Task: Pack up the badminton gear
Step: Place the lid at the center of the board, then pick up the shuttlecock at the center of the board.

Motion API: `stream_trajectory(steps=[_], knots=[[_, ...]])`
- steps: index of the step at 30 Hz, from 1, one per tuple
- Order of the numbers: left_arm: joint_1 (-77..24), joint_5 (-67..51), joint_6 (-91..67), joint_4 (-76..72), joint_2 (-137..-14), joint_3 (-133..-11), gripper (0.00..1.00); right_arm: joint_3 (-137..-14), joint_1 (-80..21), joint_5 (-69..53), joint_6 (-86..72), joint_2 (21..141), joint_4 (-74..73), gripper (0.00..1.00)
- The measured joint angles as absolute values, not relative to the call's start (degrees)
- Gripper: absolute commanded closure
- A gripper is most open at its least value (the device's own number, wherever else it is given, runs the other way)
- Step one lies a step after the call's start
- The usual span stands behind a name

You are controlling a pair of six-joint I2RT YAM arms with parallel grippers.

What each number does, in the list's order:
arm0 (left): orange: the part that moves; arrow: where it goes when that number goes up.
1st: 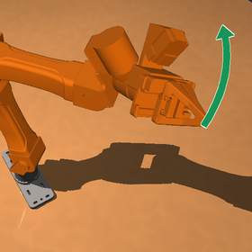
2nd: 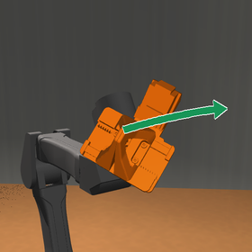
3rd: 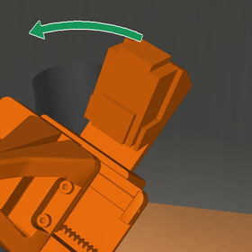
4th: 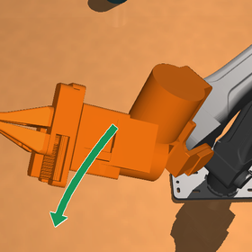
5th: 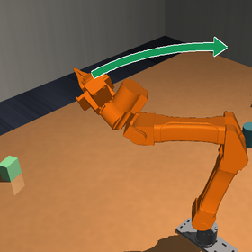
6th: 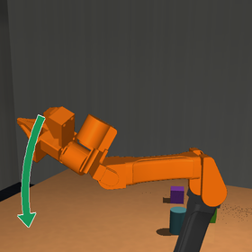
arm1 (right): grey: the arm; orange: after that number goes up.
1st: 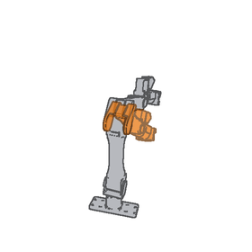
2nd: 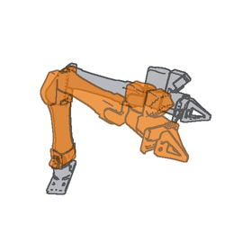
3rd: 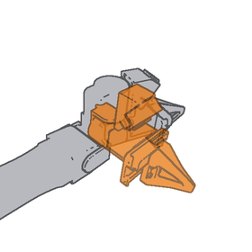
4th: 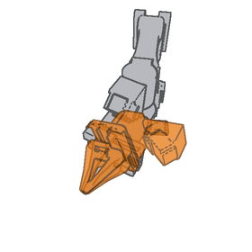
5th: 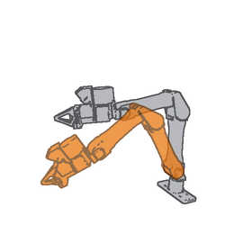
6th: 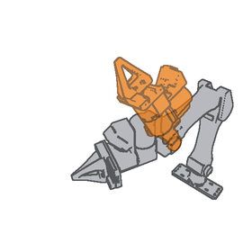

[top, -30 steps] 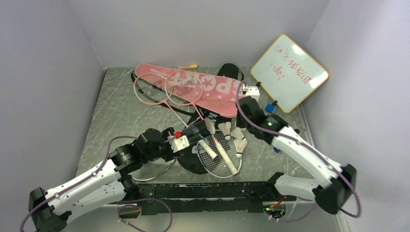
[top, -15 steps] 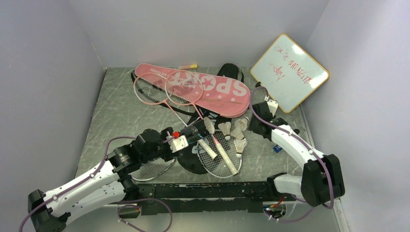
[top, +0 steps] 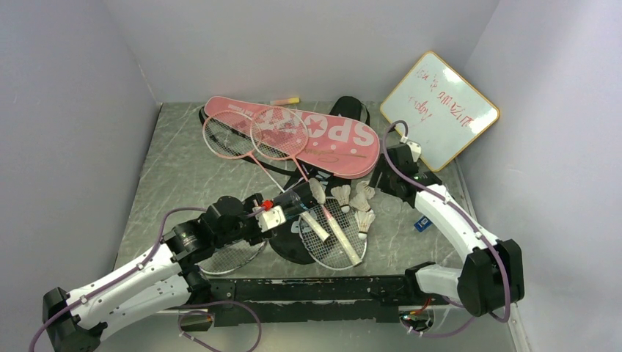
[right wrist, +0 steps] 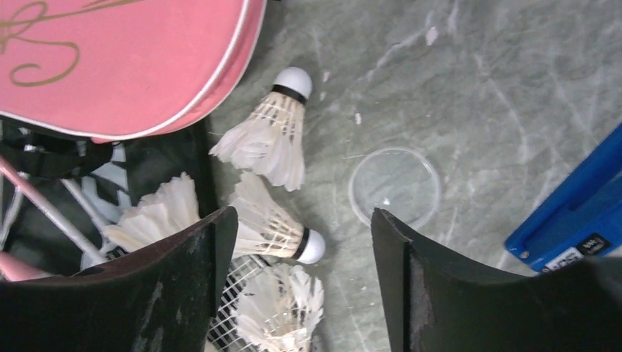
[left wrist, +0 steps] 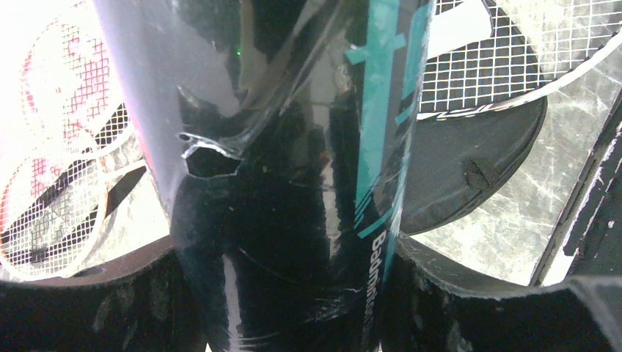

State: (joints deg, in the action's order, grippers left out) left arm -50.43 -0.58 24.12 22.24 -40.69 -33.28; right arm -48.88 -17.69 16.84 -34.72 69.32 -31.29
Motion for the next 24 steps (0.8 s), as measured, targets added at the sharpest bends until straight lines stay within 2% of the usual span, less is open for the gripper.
stream_trajectory(steps=[2, 6, 10, 20, 24], knots=[[-50.43, -0.58, 24.12, 22.24, -40.69, -33.26, 0.69, -48.80, -17.69, 14.37, -33.21, 69.32, -29.91, 0.36], [-50.43, -0.58, 24.10, 22.20, -40.56, -33.10, 0.68, -46.59, -17.72, 7.33, -28.14, 68.95, -24.47, 0.37], [-50.43, -0.58, 24.10, 22.20, -40.58, -33.10, 0.67, -45.84, -17.96, 4.82, -24.77, 69.12, -22.11, 0.43], [-50.43, -0.58, 24.08, 22.17, -40.58, -33.10, 0.66, -45.84, -23.51, 11.92, -21.58, 74.76, -19.55, 0.44], [-50.43, -0.58, 24.08, 22.17, -40.58, -33.10, 0.67, -45.84, -25.69, 16.19, -21.34, 77.06, -19.33, 0.51]])
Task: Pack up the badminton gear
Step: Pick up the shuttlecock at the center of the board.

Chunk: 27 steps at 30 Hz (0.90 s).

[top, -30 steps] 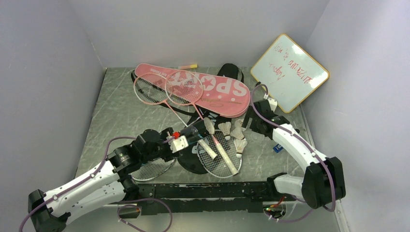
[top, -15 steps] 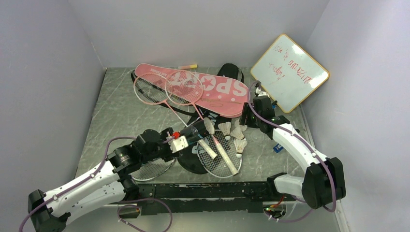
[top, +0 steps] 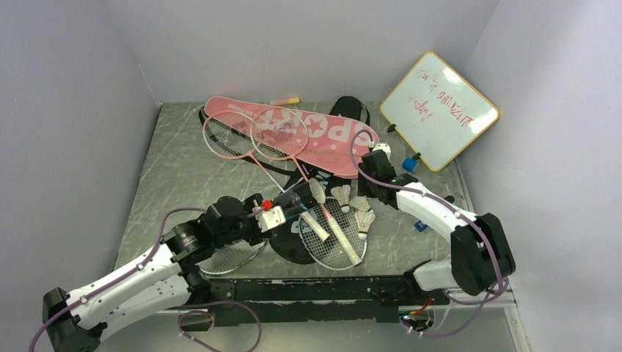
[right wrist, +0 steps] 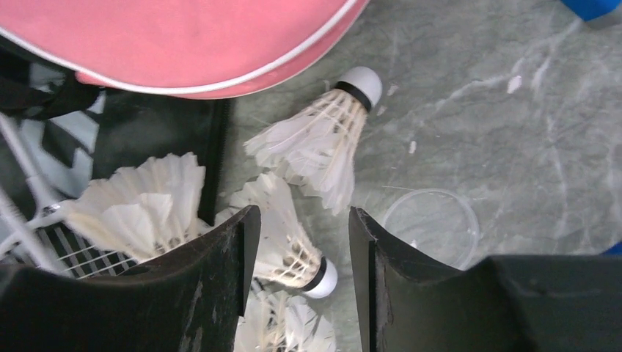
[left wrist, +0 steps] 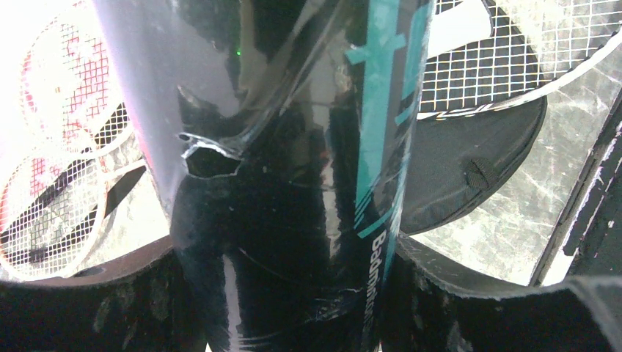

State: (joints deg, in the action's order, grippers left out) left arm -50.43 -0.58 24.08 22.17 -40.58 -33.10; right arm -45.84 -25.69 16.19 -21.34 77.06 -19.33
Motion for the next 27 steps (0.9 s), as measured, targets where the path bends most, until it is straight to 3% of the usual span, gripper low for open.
stream_trajectory(steps=[16, 22, 27], knots=[[-50.43, -0.58, 23.57, 22.15, -40.21, -33.10, 0.66, -48.75, -28.56, 26.57, -21.76, 84.84, -19.31, 0.55], [-50.43, -0.58, 23.24, 22.15, -40.21, -33.10, 0.66, -50.54, -29.34, 28.77, -22.55, 87.48, -19.22, 0.82], [-50.43, -0.58, 23.24, 22.15, -40.21, -33.10, 0.66, -51.03, -29.58, 31.20, -23.27, 87.22, -19.25, 0.93]])
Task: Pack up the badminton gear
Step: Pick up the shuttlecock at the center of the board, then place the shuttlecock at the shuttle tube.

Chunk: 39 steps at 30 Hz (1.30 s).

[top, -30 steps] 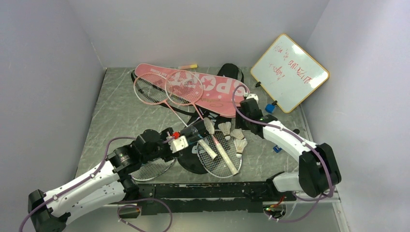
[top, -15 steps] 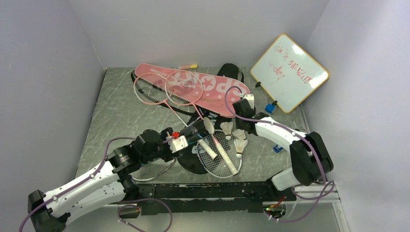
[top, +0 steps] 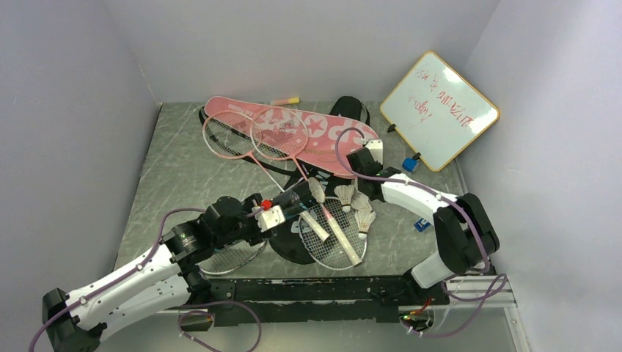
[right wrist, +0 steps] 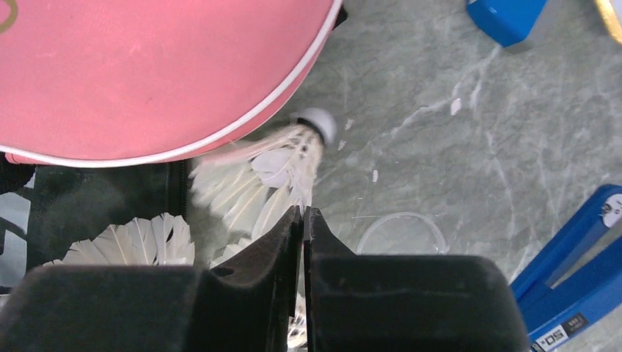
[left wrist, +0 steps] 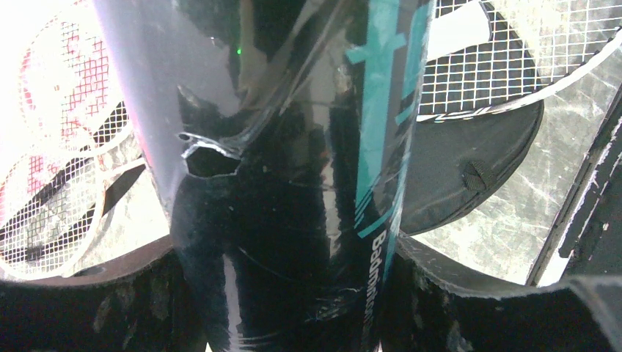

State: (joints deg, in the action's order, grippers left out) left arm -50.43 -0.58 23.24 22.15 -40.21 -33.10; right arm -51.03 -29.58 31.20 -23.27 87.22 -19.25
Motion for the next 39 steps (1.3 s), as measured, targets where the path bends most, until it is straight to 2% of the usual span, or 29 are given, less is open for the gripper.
stream_trajectory(steps=[11, 14, 19, 26, 39], knots=[[-50.43, -0.58, 23.20, 22.11, -39.20, -33.01, 0.66, -52.27, -29.45, 43.35, -31.20, 73.17, -27.05, 0.96], [-50.43, -0.62, 23.18, 22.11, -39.20, -33.01, 0.66, -53.76, -29.10, 41.01, -31.35, 67.70, -28.69, 0.98], [-50.43, -0.78, 23.20, 22.09, -39.09, -33.01, 0.66, -60.10, -28.91, 22.31, -28.47, 59.86, -30.89, 1.00], [-50.43, -0.69, 23.20, 22.06, -38.06, -33.01, 0.66, -71.48, -28.93, -4.84, -26.09, 57.93, -35.51, 1.00], [-49.80, -0.86, 23.27, 21.69, -34.54, -33.01, 0.67, -75.92, -28.97, -31.94, -26.28, 51.81, -44.42, 1.00]])
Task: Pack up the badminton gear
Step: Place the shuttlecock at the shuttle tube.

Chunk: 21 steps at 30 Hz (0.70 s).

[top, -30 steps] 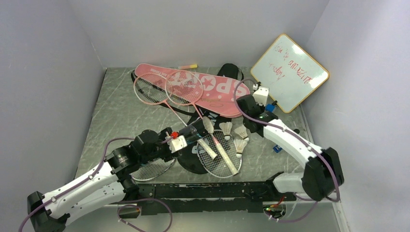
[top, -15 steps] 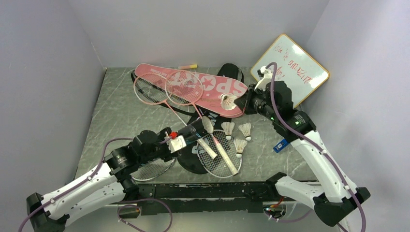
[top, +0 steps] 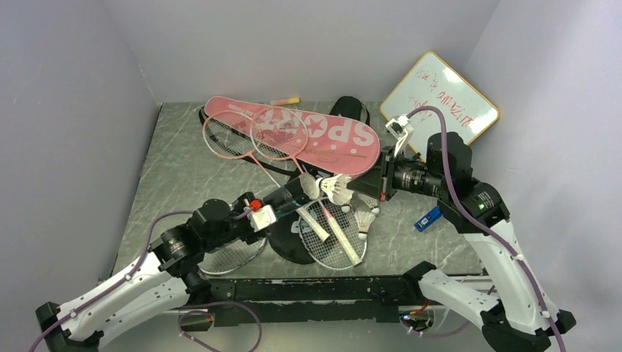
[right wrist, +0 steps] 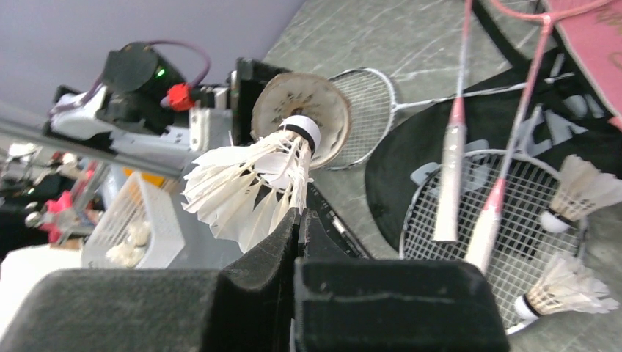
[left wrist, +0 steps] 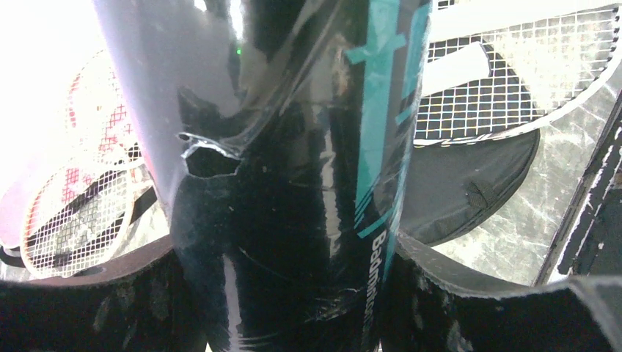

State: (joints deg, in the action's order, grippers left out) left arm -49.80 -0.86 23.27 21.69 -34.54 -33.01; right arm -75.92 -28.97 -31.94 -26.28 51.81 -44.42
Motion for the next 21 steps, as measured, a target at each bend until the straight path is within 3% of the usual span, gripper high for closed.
stream_trajectory(steps=[21], knots=[[-48.45, -14.94, 23.92, 19.38, -33.76, -31.44, 0.65, -68.25, -28.97, -44.58, -31.09, 52.14, -37.30, 1.00]])
